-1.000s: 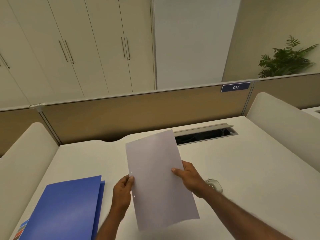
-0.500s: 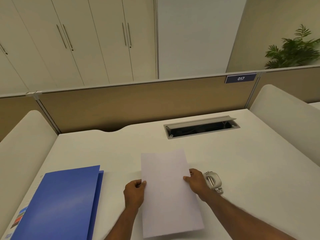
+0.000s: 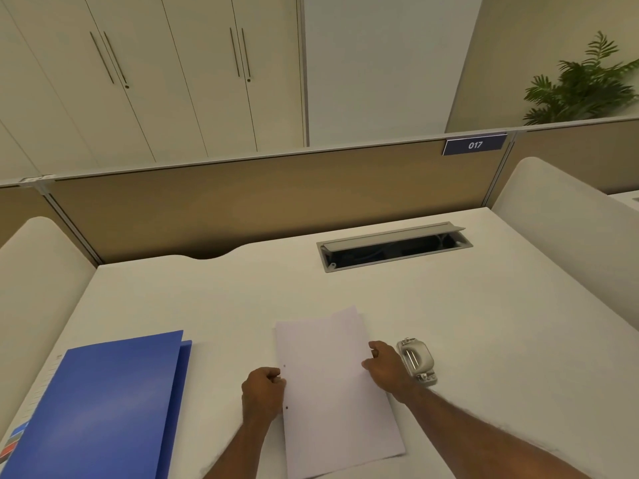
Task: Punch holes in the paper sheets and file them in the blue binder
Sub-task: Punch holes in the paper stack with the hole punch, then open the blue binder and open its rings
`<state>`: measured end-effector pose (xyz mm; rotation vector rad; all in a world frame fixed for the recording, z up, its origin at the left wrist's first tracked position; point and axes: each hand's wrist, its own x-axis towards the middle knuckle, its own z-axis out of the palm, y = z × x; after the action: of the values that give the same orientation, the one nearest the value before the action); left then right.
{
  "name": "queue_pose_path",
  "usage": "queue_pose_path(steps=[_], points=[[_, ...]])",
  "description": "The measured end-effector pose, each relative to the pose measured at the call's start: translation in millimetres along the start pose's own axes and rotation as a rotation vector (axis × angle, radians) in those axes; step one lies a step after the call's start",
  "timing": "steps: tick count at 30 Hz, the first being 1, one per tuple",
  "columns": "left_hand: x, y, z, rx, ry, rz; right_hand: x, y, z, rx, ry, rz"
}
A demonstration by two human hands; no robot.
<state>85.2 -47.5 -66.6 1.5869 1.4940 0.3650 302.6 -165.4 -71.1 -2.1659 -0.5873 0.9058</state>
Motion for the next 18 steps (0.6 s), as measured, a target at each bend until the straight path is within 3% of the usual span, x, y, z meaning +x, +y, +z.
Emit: queue_pose_path(steps=[11, 16, 18], points=[[11.9, -10.6, -7.8, 0.089, 0.028, 0.116, 15.2, 6.7, 0.1, -0.309, 0.077, -0.137], [22.7, -26.0, -77.9, 0.110, 0.304, 0.303, 8.8, -5.5, 3.0, -0.280, 0.041, -0.292], [27.3, -45.5, -125.3, 0.204, 0.437, 0.301, 7.1, -11.4, 7.1, -0.305, 0.012, -0.354]])
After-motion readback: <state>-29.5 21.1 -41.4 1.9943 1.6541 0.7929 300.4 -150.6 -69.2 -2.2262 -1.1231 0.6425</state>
